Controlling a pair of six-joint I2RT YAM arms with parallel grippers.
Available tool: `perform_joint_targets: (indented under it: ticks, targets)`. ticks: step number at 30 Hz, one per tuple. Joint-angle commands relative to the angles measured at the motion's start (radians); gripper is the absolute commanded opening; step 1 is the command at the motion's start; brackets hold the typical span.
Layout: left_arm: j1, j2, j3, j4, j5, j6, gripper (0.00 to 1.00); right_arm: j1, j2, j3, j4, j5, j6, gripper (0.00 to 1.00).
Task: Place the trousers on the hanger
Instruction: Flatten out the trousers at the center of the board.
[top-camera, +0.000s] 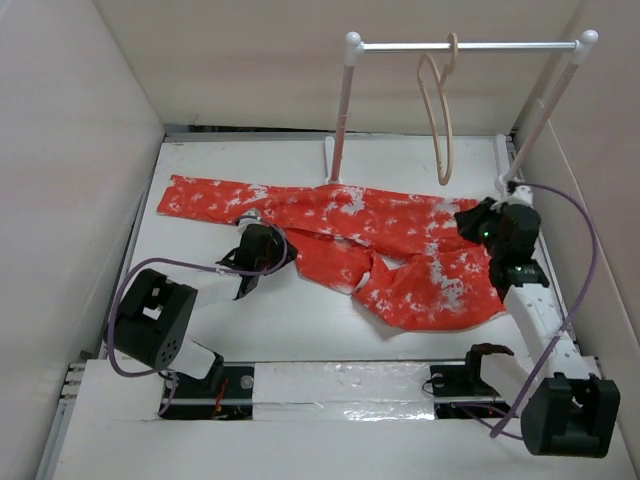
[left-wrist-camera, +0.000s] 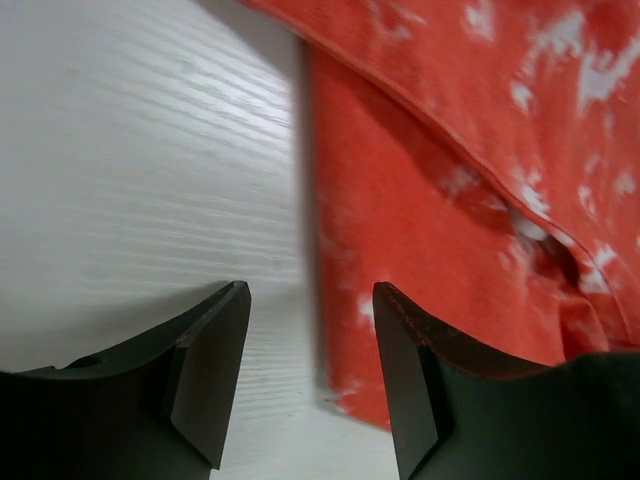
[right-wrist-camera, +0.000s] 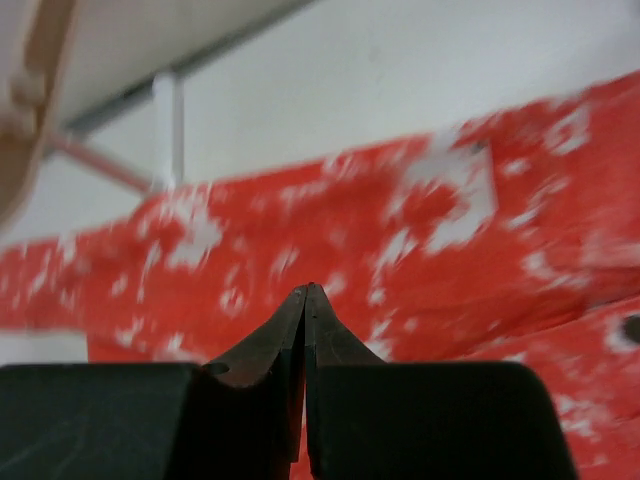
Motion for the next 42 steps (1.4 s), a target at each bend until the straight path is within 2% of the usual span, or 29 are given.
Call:
perform_joint_targets:
  ticks: [1, 2, 3, 5, 6, 8, 9, 10, 12, 15, 21, 24, 27, 28, 30, 34, 35, 38, 42]
  targets:
    - [-0.019, 0.053, -0.027, 0.098, 0.110, 0.009, 0.52, 0.143, -0.011, -0.092, 0.027, -0.009, -0.079, 0.06]
    - [-0.029, 0.062, -0.027, 0.114, 0.124, 0.006, 0.52, 0.186, 0.008, -0.098, 0.021, -0.004, -0.098, 0.06]
    - [-0.041, 0.073, -0.023, 0.126, 0.125, 0.005, 0.53, 0.269, 0.025, -0.101, 0.019, 0.004, -0.111, 0.12]
    - [-0.050, 0.116, -0.012, 0.140, 0.133, 0.001, 0.53, 0.347, 0.073, -0.091, 0.030, 0.022, -0.140, 0.24]
    - [-0.050, 0.128, -0.006, 0.149, 0.140, -0.001, 0.52, 0.410, 0.138, -0.075, 0.026, 0.051, -0.152, 0.41]
    - [-0.059, 0.151, -0.001, 0.171, 0.138, -0.008, 0.45, 0.455, 0.212, 0.001, -0.008, 0.079, -0.178, 0.52]
    - [-0.059, 0.154, 0.003, 0.167, 0.128, -0.010, 0.37, 0.476, 0.278, 0.026, -0.010, 0.091, -0.184, 0.54]
    - [-0.059, 0.145, 0.005, 0.157, 0.122, -0.013, 0.18, 0.521, 0.307, 0.044, -0.010, 0.102, -0.188, 0.55]
    - [-0.059, 0.121, 0.011, 0.122, 0.093, -0.007, 0.01, 0.561, 0.355, 0.095, -0.019, 0.146, -0.185, 0.55]
    - [-0.059, 0.032, 0.016, 0.027, 0.033, 0.015, 0.00, 0.589, 0.449, 0.129, -0.036, 0.235, -0.163, 0.54]
    - [-0.068, -0.201, 0.025, -0.161, 0.002, 0.038, 0.00, 0.498, 0.633, 0.129, 0.053, 0.159, -0.120, 0.52]
    - [-0.069, -0.329, 0.031, -0.254, 0.006, 0.048, 0.00, 0.463, 0.659, 0.123, 0.088, 0.085, -0.102, 0.51]
    - [-0.069, -0.454, 0.060, -0.371, -0.013, 0.068, 0.00, 0.472, 0.639, 0.121, 0.091, 0.080, -0.079, 0.51]
    - [-0.069, -0.518, 0.074, -0.459, -0.030, 0.074, 0.00, 0.472, 0.630, 0.113, 0.099, 0.091, -0.073, 0.51]
    - [-0.069, -0.591, 0.106, -0.521, -0.094, 0.087, 0.00, 0.472, 0.627, 0.106, 0.104, 0.117, -0.065, 0.52]
    - [-0.069, -0.759, 0.204, -0.665, -0.172, 0.114, 0.00, 0.422, 0.674, 0.080, 0.151, 0.042, -0.048, 0.52]
    - [-0.069, -0.760, 0.204, -0.684, -0.186, 0.114, 0.00, 0.421, 0.676, 0.080, 0.151, 0.042, -0.048, 0.52]
    - [-0.069, -0.766, 0.324, -0.771, -0.307, 0.157, 0.00, 0.412, 0.656, 0.055, 0.179, 0.037, -0.036, 0.53]
    - [-0.069, -0.742, 0.472, -0.869, -0.384, 0.194, 0.00, 0.412, 0.602, 0.037, 0.173, 0.043, -0.043, 0.53]
